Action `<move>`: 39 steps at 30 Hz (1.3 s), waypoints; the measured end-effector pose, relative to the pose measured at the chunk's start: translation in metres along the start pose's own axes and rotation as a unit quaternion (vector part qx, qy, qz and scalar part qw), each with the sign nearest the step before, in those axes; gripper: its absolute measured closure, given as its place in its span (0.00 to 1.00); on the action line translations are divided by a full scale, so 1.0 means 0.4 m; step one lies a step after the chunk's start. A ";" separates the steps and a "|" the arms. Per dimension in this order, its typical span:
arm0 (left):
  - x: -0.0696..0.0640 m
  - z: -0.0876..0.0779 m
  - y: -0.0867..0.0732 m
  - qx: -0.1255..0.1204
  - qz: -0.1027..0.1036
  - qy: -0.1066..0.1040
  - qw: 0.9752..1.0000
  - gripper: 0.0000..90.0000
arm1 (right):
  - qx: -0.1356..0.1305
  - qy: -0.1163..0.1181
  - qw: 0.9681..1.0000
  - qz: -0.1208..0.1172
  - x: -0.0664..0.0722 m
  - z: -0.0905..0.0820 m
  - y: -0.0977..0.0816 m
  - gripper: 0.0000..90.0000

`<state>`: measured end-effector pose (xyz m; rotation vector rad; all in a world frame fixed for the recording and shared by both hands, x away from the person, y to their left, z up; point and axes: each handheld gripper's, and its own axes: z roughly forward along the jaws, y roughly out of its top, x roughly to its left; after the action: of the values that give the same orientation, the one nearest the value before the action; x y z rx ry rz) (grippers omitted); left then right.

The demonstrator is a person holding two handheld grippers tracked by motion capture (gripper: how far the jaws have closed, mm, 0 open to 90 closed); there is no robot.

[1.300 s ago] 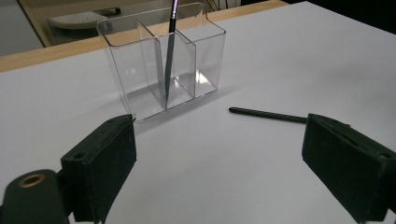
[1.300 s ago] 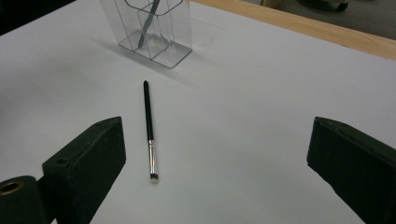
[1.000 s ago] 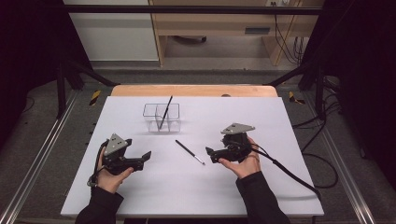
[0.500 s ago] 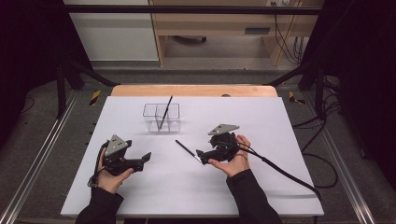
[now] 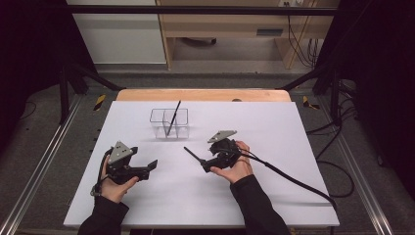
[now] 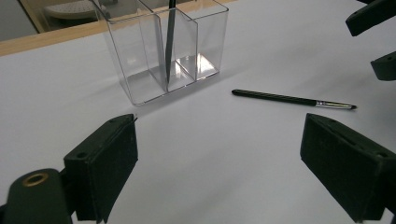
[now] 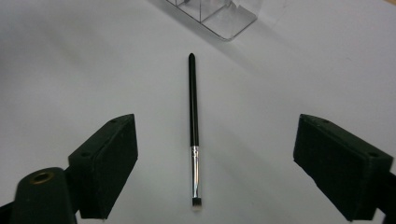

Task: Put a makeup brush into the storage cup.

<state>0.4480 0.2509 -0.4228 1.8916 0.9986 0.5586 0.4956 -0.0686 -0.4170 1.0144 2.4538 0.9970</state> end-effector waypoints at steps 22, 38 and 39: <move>0.001 0.006 0.000 0.010 0.003 -0.006 1.000 0.12 | 0.092 0.028 0.995 -0.012 -0.006 0.106 0.020 0.42; -0.001 0.009 0.000 0.015 0.008 -0.008 1.000 0.14 | 0.120 0.034 0.992 -0.026 -0.002 0.159 0.012 0.71; -0.001 0.009 0.000 0.015 0.008 -0.008 1.000 0.14 | 0.119 0.035 0.992 -0.026 -0.002 0.159 0.012 0.72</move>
<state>0.4503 0.2487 -0.4248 1.9300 0.9866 0.5390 0.5308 -0.0355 -0.4589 0.9952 2.6922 0.7488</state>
